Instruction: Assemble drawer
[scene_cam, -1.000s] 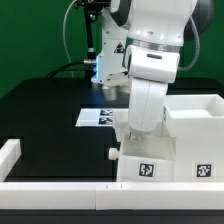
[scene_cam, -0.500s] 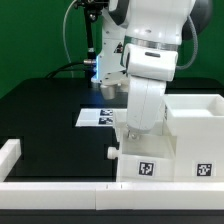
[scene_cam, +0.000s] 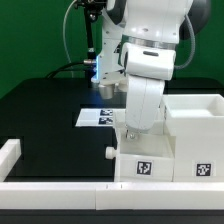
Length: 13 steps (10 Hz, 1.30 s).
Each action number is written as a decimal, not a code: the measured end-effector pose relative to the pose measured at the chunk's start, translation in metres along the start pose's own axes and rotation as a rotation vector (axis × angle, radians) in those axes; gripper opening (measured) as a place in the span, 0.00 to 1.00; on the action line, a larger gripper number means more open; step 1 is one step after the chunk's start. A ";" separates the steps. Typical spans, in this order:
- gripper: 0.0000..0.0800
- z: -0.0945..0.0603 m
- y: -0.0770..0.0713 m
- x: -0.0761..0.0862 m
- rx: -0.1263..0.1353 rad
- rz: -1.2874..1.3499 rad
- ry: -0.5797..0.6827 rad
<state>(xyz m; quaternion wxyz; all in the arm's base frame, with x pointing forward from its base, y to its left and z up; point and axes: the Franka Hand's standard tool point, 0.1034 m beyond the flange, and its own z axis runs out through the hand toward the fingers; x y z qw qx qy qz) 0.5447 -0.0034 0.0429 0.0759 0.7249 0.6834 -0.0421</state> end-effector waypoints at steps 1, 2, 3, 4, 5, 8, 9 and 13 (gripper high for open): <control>0.04 0.002 -0.001 0.000 0.003 -0.001 -0.001; 0.04 0.003 -0.002 -0.002 0.002 0.006 0.001; 0.04 0.004 -0.002 -0.008 0.004 0.020 0.000; 0.04 0.005 -0.003 -0.008 0.005 0.021 -0.001; 0.04 0.005 -0.003 -0.008 0.006 0.021 -0.001; 0.04 0.004 -0.003 -0.006 0.003 0.006 0.000; 0.04 0.002 -0.003 -0.007 0.002 -0.014 0.000; 0.04 0.003 -0.003 -0.007 0.002 -0.054 0.001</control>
Offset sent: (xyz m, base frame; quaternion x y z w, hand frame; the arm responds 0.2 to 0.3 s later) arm 0.0000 0.0000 0.0000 0.0000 0.0000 0.0000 1.0000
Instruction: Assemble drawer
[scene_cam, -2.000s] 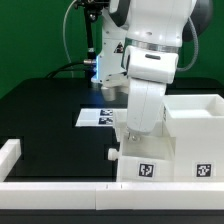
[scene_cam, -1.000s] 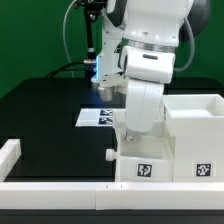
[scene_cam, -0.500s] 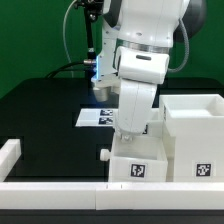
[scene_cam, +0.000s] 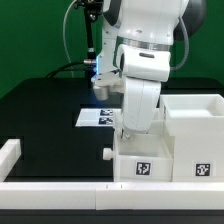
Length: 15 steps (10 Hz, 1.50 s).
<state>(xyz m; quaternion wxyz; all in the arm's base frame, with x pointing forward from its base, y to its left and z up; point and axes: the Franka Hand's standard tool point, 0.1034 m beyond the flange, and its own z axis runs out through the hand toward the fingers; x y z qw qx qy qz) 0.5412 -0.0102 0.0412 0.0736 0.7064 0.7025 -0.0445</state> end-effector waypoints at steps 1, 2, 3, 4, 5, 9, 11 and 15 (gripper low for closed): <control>0.04 0.001 0.000 0.002 0.001 -0.004 0.000; 0.04 0.001 0.000 0.002 0.001 0.003 -0.001; 0.04 0.000 0.000 0.002 0.004 0.019 -0.002; 0.04 -0.001 0.002 0.002 0.004 0.032 -0.004; 0.04 -0.003 0.004 0.005 0.001 0.038 -0.002; 0.04 -0.003 0.001 0.007 0.007 0.056 -0.003; 0.04 -0.001 -0.001 0.009 0.011 0.059 -0.002; 0.04 -0.003 0.002 0.011 0.020 0.075 -0.006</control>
Offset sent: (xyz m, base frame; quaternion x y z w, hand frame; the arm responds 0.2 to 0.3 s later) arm 0.0119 0.0118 0.0052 -0.0006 0.0011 0.0102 0.9999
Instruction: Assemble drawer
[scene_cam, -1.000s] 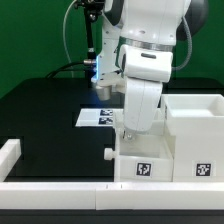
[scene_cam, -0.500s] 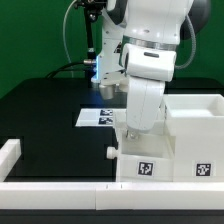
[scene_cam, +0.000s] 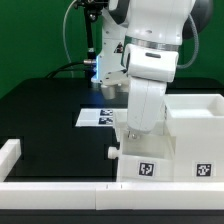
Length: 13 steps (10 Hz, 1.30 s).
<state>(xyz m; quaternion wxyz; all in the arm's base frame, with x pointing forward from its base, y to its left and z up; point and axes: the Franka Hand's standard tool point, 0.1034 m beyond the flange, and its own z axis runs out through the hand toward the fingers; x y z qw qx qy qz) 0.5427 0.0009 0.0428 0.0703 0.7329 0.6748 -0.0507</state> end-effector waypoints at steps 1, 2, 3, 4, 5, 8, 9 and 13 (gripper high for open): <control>0.04 0.002 0.000 -0.001 -0.009 0.019 0.005; 0.04 0.004 -0.002 -0.004 -0.017 0.041 0.007; 0.04 0.004 -0.002 -0.004 -0.014 0.040 0.006; 0.04 0.005 -0.002 -0.004 -0.014 0.040 0.006; 0.04 0.005 -0.002 -0.004 -0.014 0.041 0.006; 0.04 0.000 -0.003 -0.007 -0.020 -0.015 0.009; 0.04 -0.001 -0.002 -0.009 -0.022 -0.038 0.009; 0.04 -0.003 -0.001 -0.006 -0.024 -0.029 0.010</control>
Offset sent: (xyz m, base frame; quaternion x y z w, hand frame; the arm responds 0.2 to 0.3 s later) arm 0.0000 0.0000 0.0000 0.0000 0.0000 0.0000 1.0000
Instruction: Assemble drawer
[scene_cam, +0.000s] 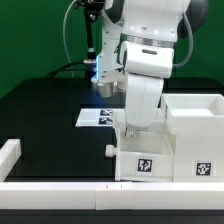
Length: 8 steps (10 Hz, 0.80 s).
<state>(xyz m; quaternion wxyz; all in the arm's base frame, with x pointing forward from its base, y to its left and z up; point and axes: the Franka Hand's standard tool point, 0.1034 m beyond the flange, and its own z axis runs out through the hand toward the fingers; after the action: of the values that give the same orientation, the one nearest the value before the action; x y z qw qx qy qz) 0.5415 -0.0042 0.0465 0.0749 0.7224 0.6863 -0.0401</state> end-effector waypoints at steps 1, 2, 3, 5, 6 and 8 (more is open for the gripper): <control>0.04 0.000 0.000 0.000 0.001 0.005 -0.001; 0.04 0.001 0.000 0.001 0.003 0.016 -0.001; 0.04 0.002 -0.001 0.003 0.003 0.021 -0.001; 0.04 0.003 -0.003 0.007 0.005 0.052 0.000; 0.04 0.003 -0.003 0.008 0.005 0.066 0.000; 0.04 0.003 -0.003 0.007 0.006 0.073 0.000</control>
Offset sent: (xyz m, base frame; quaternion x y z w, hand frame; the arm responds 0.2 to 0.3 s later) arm 0.0007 0.0286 -0.0058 -0.0180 0.0103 -0.0203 0.9996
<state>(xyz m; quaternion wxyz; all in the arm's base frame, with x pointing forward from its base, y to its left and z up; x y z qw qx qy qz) 0.5385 0.0027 0.0421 0.0742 0.7472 0.6592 -0.0397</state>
